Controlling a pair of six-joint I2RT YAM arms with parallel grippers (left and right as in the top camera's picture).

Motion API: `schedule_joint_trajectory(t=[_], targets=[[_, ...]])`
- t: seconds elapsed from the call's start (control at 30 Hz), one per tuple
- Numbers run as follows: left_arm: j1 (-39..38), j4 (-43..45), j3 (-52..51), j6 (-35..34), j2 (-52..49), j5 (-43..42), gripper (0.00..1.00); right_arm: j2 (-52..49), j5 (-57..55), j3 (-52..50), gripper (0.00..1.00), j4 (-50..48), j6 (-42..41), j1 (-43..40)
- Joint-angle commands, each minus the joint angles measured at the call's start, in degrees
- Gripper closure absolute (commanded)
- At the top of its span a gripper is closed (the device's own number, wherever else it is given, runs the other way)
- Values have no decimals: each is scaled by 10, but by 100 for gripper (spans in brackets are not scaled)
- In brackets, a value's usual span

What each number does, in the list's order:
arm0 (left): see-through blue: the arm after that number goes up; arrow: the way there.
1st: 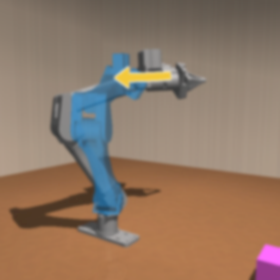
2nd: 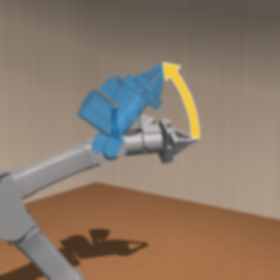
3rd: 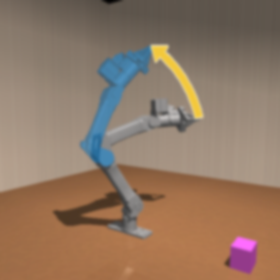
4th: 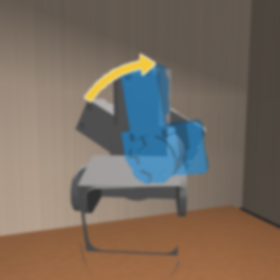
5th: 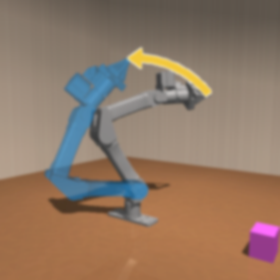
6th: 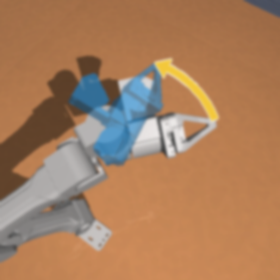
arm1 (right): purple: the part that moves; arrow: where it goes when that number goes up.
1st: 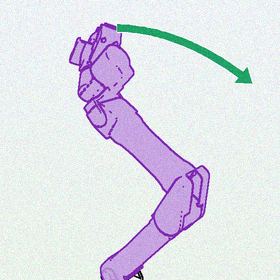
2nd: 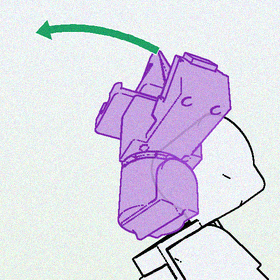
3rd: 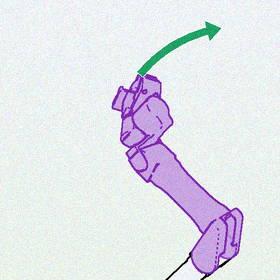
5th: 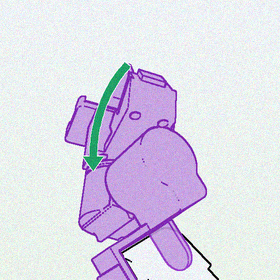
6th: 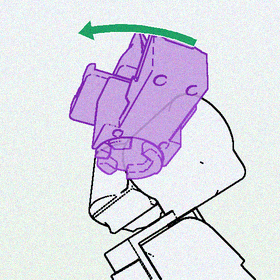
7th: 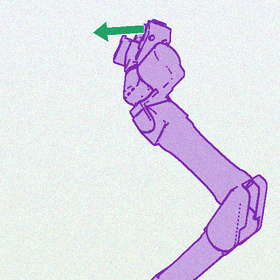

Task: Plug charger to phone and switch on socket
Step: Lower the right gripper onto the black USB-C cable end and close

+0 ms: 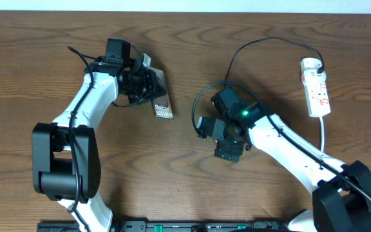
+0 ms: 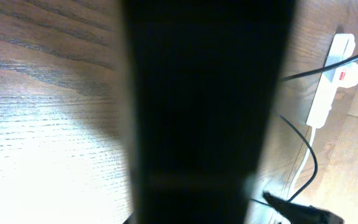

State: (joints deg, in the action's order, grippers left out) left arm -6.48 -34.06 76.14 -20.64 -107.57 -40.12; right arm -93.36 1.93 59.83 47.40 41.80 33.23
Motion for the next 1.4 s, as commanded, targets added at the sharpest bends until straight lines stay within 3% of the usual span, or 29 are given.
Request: schedule_joint_trajectory(t=[0.0, 0.6, 0.73, 1.37], targets=[[1, 3, 6, 16, 20, -7, 93, 4, -41, -23, 14, -30, 18, -2], [1, 0, 6, 16, 20, -7, 92, 4, -41, -138, 28, -187, 31, -12], [1, -2, 6, 16, 20, -7, 93, 4, -42, -147, 47, -196, 31, -25], [1, -1, 6, 16, 20, -7, 93, 4, 2, -149, 59, -220, 51, -44]])
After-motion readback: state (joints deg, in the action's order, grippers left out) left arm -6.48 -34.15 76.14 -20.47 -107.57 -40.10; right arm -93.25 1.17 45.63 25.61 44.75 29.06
